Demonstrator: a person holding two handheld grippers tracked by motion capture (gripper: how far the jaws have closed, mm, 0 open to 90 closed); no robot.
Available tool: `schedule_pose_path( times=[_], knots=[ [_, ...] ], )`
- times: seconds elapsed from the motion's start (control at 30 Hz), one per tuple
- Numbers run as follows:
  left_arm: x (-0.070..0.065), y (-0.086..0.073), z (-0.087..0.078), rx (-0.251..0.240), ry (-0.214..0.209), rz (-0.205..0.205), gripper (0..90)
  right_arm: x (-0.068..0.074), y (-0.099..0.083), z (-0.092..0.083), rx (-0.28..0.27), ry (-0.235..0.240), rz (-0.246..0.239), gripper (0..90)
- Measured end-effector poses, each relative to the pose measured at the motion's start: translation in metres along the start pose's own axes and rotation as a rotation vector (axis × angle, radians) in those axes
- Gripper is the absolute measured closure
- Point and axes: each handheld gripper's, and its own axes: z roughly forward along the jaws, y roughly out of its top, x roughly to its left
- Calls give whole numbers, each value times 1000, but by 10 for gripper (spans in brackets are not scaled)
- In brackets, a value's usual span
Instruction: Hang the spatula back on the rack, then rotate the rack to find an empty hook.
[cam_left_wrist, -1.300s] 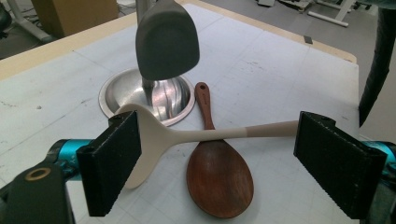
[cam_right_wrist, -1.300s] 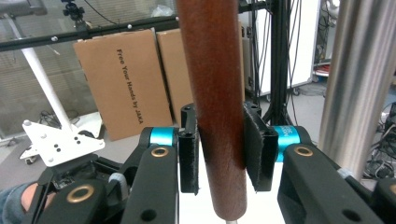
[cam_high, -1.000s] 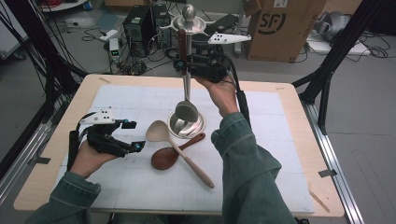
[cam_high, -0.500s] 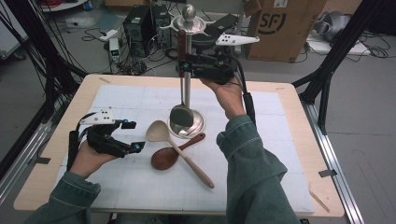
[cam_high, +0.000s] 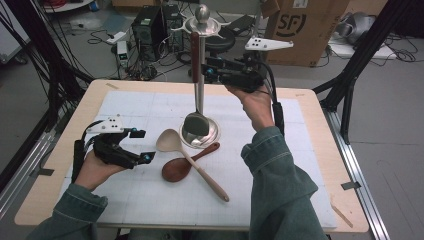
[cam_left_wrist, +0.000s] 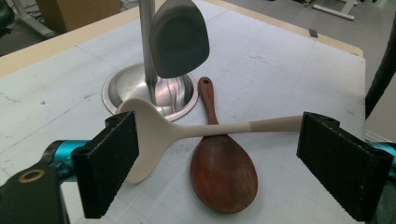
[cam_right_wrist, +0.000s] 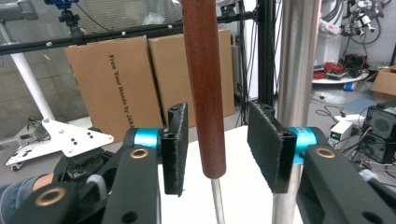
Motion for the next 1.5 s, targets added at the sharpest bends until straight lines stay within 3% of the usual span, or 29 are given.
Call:
schedule_pose_path(
  times=[0.1,0.6,0.8,1.5],
  knots=[
    [0,0,0,1,-3,-2,131,-1,0,-6,-8,12,13,616],
    [1,0,0,6,12,2,122,-2,9,-32,17,7,-28,890],
    [2,-1,1,13,11,-1,115,-5,17,-37,30,-3,-44,891],
    [2,-1,0,8,13,-10,84,-25,48,-45,-15,-20,-50,891]
  ],
)
